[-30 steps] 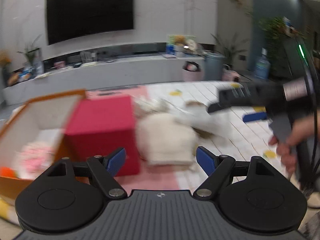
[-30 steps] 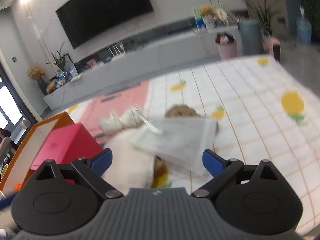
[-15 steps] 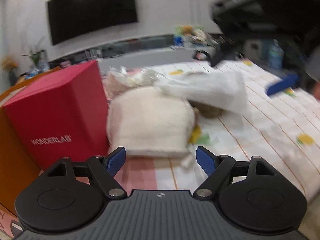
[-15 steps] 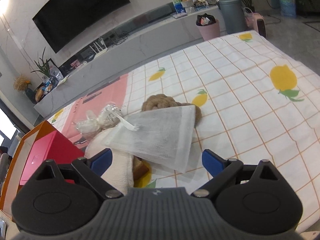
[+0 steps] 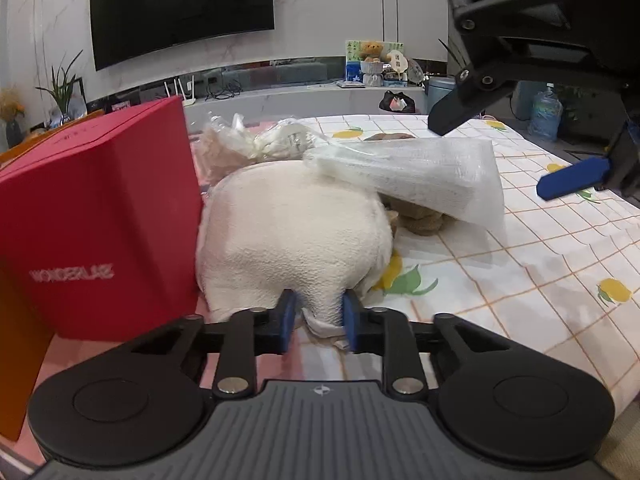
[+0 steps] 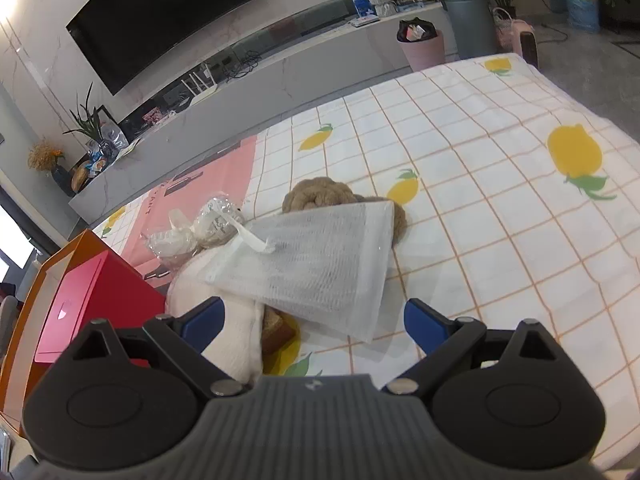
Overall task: Organize soft objects
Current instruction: 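Close the right gripper on the white mesh bag's edge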
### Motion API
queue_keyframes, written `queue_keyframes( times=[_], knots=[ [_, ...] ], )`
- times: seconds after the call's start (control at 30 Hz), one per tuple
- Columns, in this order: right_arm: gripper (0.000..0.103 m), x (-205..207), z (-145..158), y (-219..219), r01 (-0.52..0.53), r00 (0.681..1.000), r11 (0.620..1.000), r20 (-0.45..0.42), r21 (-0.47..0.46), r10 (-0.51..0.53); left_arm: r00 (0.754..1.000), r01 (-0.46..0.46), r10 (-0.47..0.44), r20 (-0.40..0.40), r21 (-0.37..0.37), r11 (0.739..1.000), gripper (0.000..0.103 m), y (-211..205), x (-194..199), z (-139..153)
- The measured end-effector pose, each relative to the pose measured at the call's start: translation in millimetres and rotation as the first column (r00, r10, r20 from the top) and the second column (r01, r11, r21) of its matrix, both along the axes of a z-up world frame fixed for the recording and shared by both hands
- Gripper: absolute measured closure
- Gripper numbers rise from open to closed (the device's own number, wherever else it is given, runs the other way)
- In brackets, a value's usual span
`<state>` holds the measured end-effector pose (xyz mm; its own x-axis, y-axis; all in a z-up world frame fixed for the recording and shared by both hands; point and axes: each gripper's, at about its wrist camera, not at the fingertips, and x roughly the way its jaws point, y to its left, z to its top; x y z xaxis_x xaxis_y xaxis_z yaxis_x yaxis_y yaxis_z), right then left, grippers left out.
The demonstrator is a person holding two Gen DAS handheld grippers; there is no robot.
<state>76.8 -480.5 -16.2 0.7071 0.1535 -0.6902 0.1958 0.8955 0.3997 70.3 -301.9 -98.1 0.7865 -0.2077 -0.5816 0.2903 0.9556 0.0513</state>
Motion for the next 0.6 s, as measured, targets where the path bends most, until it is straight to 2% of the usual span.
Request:
queue_keyframes(
  times=[0.03, 0.1, 0.27, 0.37, 0.43, 0.5, 0.53, 0.57, 0.6],
  knots=[
    [0.008, 0.3, 0.1, -1.0, -0.002, 1.000, 1.000, 0.007, -0.003, 0.002, 1.000, 0.005, -0.005, -0.001, 0.000, 1.000, 0.088, 2.6, -2.7, 0.3],
    [0.008, 2.3, -2.2, -3.2, 0.004, 1.000, 1.000, 0.011, -0.007, -0.004, 1.000, 0.021, -0.021, -0.015, -0.003, 1.000, 0.093, 7.7, -8.5, 1.5],
    [0.008, 11.9, -18.1, -0.3, -0.016, 0.999, 1.000, -0.038, -0.011, 0.015, 0.994, 0.077, -0.076, -0.076, 0.012, 0.997, 0.094, 27.3, -31.8, 8.2],
    [0.008, 16.6, -30.6, -6.1, 0.020, 0.999, 0.995, -0.044, 0.094, -0.015, 0.985, 0.124, -0.122, -0.122, 0.011, 0.992, 0.094, 40.8, -48.6, 13.3],
    [0.008, 17.8, -34.5, -12.3, 0.049, 0.999, 0.985, -0.029, 0.165, -0.045, 0.972, 0.187, -0.185, -0.147, 0.003, 0.982, 0.092, 47.9, -57.4, 16.4],
    [0.006, 16.9, -33.8, -17.0, 0.063, 0.998, 0.979, 0.012, 0.194, -0.067, 0.954, 0.261, -0.258, -0.154, -0.005, 0.965, 0.077, 52.8, -61.5, 20.6],
    [0.005, 16.8, -33.1, -19.0, 0.072, 0.996, 0.977, 0.031, 0.200, -0.079, 0.949, 0.278, -0.277, -0.153, -0.016, 0.961, 0.058, 56.1, -63.0, 22.0],
    [0.005, 16.7, -32.8, -20.8, 0.085, 0.995, 0.976, 0.040, 0.201, -0.095, 0.943, 0.295, -0.297, -0.149, -0.031, 0.955, 0.036, 58.1, -62.9, 22.8],
    [0.005, 17.4, -32.5, -22.5, 0.098, 0.993, 0.974, 0.042, 0.203, -0.108, 0.937, 0.317, -0.320, -0.142, -0.042, 0.947, 0.025, 59.1, -62.3, 24.2]
  ],
)
